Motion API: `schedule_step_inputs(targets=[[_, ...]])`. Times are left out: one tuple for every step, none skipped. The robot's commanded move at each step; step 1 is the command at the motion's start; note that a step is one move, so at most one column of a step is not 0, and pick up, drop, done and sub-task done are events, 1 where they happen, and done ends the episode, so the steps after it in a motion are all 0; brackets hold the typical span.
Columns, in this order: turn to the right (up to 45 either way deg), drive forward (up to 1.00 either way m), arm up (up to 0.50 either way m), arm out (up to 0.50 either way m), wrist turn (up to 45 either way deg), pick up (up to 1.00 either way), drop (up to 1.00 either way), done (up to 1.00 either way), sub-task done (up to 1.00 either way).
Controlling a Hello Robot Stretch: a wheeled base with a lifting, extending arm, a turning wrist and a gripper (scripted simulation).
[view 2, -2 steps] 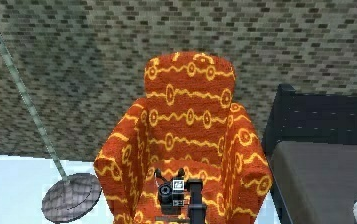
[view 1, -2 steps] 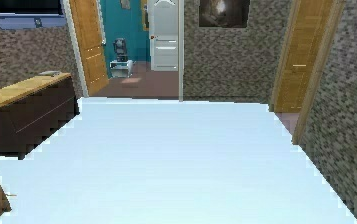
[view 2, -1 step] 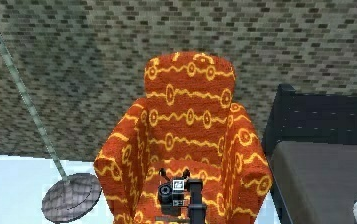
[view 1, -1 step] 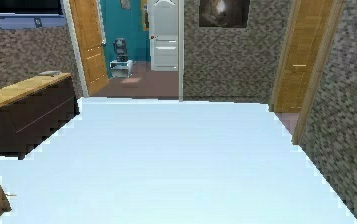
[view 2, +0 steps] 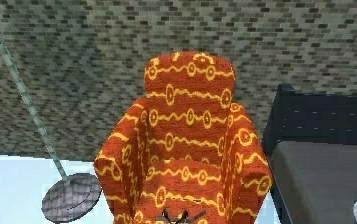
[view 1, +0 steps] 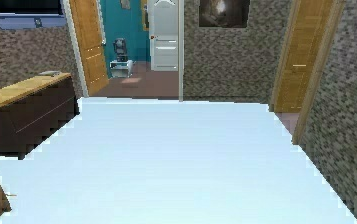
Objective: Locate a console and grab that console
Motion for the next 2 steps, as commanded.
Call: schedule_step_inputs(targets=[[0.0,0.0,0.0,0.0,0.0,1.0,0.0,0.0,0.0],[0.0,0.0,0.1,0.0,0.0,0.0,0.0,0.0,0.0]])
